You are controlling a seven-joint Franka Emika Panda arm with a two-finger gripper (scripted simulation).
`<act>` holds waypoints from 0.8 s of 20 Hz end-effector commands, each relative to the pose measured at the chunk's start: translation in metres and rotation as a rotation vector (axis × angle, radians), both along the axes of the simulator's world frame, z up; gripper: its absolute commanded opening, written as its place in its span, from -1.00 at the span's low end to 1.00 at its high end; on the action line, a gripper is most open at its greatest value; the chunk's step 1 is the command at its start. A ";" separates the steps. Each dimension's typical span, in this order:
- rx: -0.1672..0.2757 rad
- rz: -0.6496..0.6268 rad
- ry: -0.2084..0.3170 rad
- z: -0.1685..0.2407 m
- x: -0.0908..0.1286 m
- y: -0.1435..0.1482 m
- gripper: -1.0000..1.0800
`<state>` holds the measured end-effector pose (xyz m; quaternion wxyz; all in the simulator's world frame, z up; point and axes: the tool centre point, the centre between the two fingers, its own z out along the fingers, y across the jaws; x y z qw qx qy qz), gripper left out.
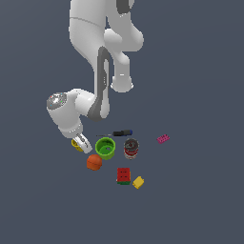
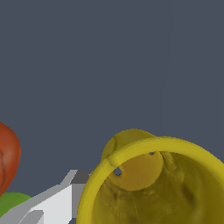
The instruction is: Pick up a designated object from a clutter of objects.
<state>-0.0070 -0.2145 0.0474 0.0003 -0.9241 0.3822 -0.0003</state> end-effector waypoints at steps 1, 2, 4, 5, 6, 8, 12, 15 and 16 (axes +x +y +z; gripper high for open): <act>0.000 -0.001 0.001 -0.001 0.000 -0.001 -1.00; 0.000 -0.001 0.001 -0.001 0.000 -0.001 -1.00; 0.000 -0.001 0.001 -0.001 0.000 -0.001 -1.00; 0.000 0.000 0.000 0.000 0.000 0.000 -1.00; 0.000 0.000 0.000 0.000 0.000 0.000 -1.00; 0.000 0.000 0.000 0.003 0.001 0.002 -1.00; 0.000 0.000 0.000 0.016 0.006 0.009 -1.00; 0.000 0.000 0.000 0.031 0.012 0.018 -1.00; 0.000 -0.001 0.000 0.037 0.014 0.022 -1.00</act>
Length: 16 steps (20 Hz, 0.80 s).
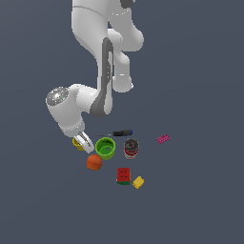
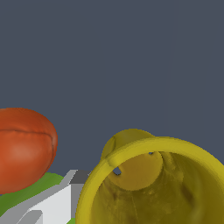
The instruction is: Pick up a designated object from a clutter of objects.
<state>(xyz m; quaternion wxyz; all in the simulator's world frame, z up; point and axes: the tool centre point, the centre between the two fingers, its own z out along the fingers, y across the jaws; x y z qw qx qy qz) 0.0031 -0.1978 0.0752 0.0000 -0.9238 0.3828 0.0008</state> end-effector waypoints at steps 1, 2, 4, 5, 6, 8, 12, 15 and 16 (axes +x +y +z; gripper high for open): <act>-0.001 0.000 -0.002 0.016 0.007 0.009 -1.00; -0.001 0.000 -0.002 0.024 0.009 0.014 -1.00; -0.001 0.000 -0.002 0.040 0.016 0.023 -1.00; -0.002 0.000 -0.002 0.049 0.019 0.028 -1.00; -0.002 0.000 -0.001 0.058 0.022 0.033 -1.00; -0.002 -0.001 -0.001 0.077 0.030 0.044 -1.00; -0.003 -0.001 -0.001 0.117 0.045 0.067 -1.00; -0.004 -0.001 -0.001 0.148 0.057 0.085 -1.00; -0.004 -0.001 -0.001 0.158 0.061 0.090 -1.00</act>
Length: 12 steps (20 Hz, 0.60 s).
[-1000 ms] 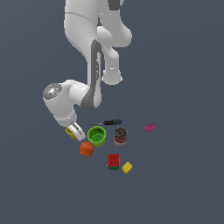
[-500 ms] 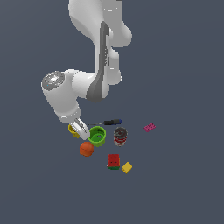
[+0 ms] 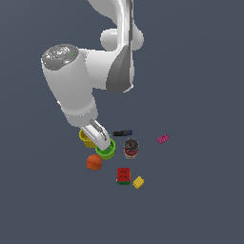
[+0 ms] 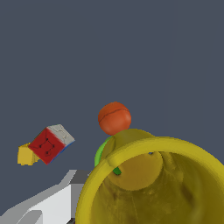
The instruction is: Pick up a designated object from a clutter of objects.
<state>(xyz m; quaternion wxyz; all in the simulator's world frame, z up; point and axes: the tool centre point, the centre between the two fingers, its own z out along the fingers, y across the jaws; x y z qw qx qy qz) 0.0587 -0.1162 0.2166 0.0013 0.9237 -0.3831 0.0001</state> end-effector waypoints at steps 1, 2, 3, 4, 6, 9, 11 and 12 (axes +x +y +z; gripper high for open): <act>-0.001 -0.001 0.000 0.026 0.010 0.015 -1.00; -0.001 -0.001 0.000 0.036 0.014 0.020 -1.00; -0.001 -0.001 0.000 0.046 0.018 0.026 -1.00; -0.001 -0.001 0.000 0.055 0.022 0.031 -1.00; 0.000 -0.001 0.000 0.073 0.029 0.042 -1.00; 0.000 0.000 0.000 0.098 0.040 0.056 -1.00; 0.001 0.000 -0.001 0.112 0.047 0.065 -1.00; 0.001 0.000 -0.001 0.119 0.050 0.068 -1.00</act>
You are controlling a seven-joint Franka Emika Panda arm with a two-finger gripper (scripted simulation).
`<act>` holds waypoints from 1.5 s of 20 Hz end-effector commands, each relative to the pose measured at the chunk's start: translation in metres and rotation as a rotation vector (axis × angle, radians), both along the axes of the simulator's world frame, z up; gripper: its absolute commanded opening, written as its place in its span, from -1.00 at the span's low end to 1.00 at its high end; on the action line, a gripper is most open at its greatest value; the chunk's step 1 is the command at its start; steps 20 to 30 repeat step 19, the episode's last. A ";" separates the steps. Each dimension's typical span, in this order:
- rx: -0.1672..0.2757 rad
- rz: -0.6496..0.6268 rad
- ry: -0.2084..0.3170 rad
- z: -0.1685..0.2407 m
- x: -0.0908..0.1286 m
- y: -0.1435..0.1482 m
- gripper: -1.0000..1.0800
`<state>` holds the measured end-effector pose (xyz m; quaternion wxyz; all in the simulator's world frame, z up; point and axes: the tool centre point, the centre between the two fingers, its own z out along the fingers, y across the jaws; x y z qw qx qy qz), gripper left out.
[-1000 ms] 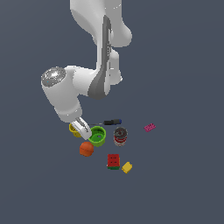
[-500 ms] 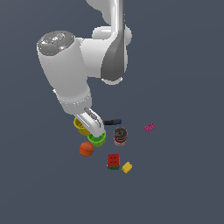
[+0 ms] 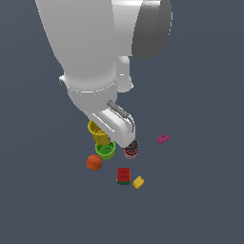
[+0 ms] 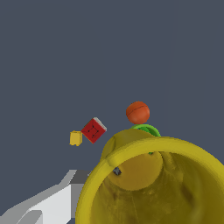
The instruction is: Pick up a designated object from a clutter of objects.
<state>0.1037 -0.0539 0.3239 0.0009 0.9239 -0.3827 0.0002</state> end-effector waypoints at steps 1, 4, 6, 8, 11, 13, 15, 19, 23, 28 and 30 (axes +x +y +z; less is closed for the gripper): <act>0.000 -0.001 0.000 0.018 0.007 0.010 -1.00; 0.001 0.000 0.000 0.033 0.015 0.019 -1.00; 0.001 0.000 0.000 0.041 0.019 0.023 -1.00; 0.001 0.000 0.000 0.048 0.022 0.027 -1.00; 0.001 0.000 0.000 0.055 0.026 0.031 -1.00; 0.002 0.000 0.000 0.058 0.027 0.033 -1.00; 0.002 0.000 0.000 0.061 0.029 0.034 -1.00; 0.002 0.000 0.000 0.062 0.030 0.035 -1.00; 0.002 0.000 0.000 0.062 0.030 0.035 -1.00; 0.002 0.000 0.000 0.062 0.030 0.035 -1.00; 0.002 0.000 0.000 0.062 0.030 0.035 -1.00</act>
